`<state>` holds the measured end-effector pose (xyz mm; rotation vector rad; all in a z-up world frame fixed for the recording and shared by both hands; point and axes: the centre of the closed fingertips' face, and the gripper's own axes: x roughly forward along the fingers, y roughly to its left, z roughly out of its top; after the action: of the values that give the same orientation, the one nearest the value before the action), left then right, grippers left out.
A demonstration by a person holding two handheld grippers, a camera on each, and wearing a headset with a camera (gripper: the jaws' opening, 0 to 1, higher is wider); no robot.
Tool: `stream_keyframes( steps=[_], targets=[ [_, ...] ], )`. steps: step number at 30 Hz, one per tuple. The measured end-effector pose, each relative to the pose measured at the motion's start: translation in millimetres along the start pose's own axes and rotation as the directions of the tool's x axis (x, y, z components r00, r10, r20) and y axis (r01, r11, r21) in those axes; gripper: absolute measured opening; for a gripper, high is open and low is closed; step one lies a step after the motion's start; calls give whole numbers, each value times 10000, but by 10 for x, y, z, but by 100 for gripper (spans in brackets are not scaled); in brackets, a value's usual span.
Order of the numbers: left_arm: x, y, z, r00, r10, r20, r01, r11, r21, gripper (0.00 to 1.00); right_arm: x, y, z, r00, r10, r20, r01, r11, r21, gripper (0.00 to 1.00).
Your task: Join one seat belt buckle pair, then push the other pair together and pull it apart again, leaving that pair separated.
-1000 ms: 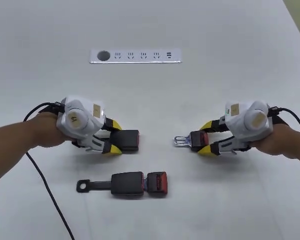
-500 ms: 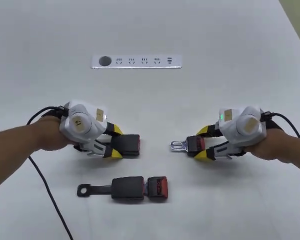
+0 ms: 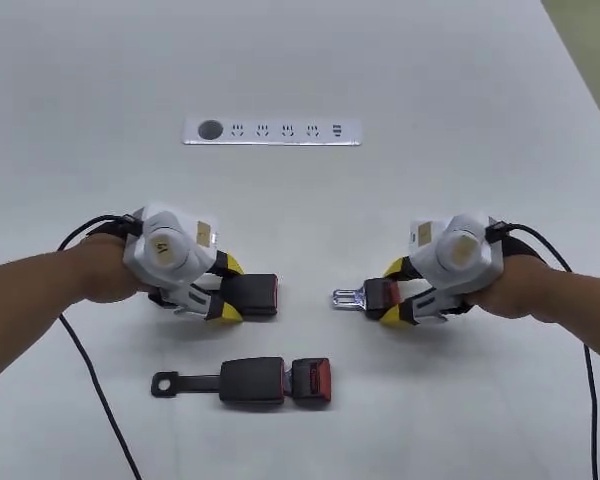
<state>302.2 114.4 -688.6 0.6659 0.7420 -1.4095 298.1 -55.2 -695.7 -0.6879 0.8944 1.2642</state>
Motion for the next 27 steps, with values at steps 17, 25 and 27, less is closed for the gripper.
stream_keyframes(
  steps=[17,25,27],
  targets=[
    [-3,-6,6,9999,13,-156,-13,10000,-6,34,104,4,206,9997,-65,226,58,9996,282,33],
    [0,-5,-4,9998,9,-174,-9,10000,2,34,147,58,313,9990,10,450,-11,10000,8,33],
    [-1,-4,-7,9998,9,-185,-9,10000,1,34,160,63,344,9989,13,473,-12,10000,-37,33]
  ],
)
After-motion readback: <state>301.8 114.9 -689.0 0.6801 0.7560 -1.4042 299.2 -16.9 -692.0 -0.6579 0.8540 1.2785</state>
